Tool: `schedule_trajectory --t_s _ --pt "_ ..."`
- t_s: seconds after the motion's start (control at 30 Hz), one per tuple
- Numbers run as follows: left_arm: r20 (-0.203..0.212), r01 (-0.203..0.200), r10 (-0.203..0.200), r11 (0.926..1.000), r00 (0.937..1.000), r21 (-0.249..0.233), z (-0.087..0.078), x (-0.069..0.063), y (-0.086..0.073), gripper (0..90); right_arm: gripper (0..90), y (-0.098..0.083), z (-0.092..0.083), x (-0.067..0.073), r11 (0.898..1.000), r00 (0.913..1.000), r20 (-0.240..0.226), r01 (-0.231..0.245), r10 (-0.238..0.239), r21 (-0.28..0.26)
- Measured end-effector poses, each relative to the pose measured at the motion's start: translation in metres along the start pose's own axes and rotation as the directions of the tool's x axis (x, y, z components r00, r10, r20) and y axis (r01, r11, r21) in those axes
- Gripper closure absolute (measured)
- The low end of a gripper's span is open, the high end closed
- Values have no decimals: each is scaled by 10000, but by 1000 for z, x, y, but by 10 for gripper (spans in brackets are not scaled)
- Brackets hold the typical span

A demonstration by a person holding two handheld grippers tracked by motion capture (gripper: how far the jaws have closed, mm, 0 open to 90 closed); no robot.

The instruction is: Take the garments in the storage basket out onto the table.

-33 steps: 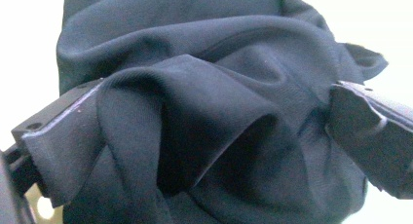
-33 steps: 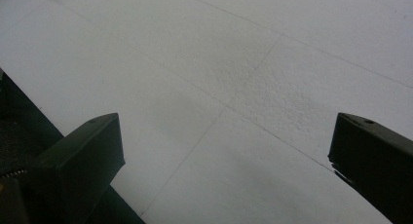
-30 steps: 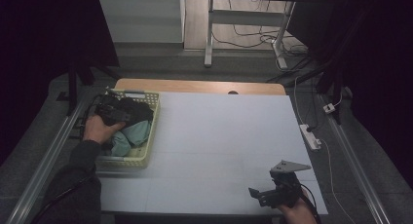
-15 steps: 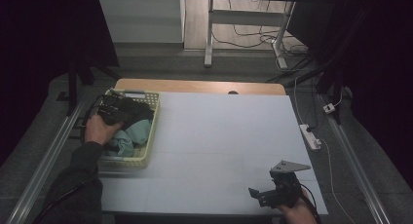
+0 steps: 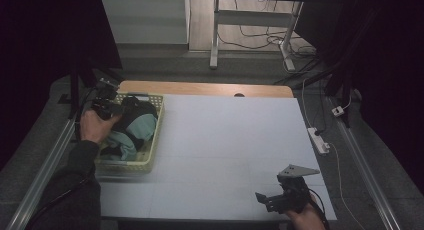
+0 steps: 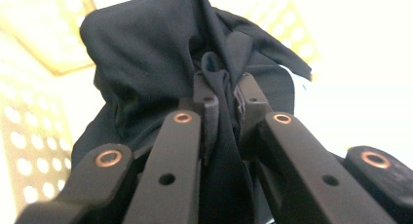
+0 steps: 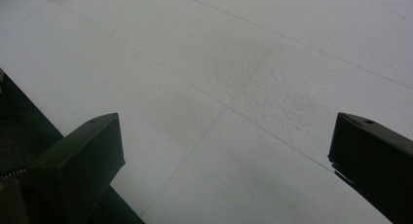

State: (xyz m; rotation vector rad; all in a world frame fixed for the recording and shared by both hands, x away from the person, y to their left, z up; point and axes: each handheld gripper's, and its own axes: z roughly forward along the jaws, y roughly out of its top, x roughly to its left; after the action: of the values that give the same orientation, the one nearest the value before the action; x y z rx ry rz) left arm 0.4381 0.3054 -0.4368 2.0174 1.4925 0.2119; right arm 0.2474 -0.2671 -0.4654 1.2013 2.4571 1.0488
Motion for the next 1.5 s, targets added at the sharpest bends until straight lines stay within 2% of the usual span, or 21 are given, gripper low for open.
schedule_trajectory --t_s 0.17,0.2,0.23,0.3,0.33,0.4,0.47,0.73,0.9,0.97,1.1,1.13,1.27,1.5 --pt "-70 -343 342 9993 9994 -144 -19 -7 9 822 0 0 0 0 10000 10000 -13 -40 40 -37" --pt "-76 -410 408 9986 9991 -342 -29 -9 13 822 0 0 0 0 10000 10000 -8 -26 26 -36" --pt "-76 -410 408 9986 9991 -342 -29 -9 13 823 0 0 0 0 10000 10000 -6 -26 26 -35" --pt "-52 -466 464 9976 9989 -518 -39 -11 17 823 0 0 0 0 10000 10000 -4 -25 25 -38" --pt "-74 -545 541 9965 9985 -630 -49 -13 21 823 0 0 0 0 10000 10000 -4 -24 24 -40" --pt "-75 -606 602 9959 9982 -675 -54 -14 23 823 0 0 0 0 10000 10000 -2 -24 24 -39" --pt "-61 -821 818 9933 9966 -817 -67 -18 29 823 0 0 0 0 10000 10000 3 -28 28 -42" --pt "92 -1029 1050 9857 9944 -1338 -95 -27 42 822 0 0 0 0 10000 10000 24 -19 20 -54" --pt "217 -1159 1206 9811 9925 -1552 -105 -35 49 823 0 0 -1 0 10000 10000 37 -39 40 -65" --pt "260 -1331 1394 9766 9899 -1689 -112 -44 54 823 0 0 -1 0 10000 10000 34 -45 45 -68" --pt "371 -1489 1582 9717 9867 -1833 -117 -53 61 823 0 0 -1 0 10000 10000 54 -49 49 -85" --pt "465 -1564 1685 9682 9846 -1951 -121 -58 65 823 0 0 -1 0 9999 10000 48 -55 55 -86" --pt "615 -1632 1796 9641 9818 -2095 -127 -66 71 823 0 0 -1 0 9999 10000 48 -44 45 -92" --pt "853 -1976 2239 9497 9709 -2430 -138 -89 86 823 0 0 -1 0 9999 10000 27 -44 45 -93"
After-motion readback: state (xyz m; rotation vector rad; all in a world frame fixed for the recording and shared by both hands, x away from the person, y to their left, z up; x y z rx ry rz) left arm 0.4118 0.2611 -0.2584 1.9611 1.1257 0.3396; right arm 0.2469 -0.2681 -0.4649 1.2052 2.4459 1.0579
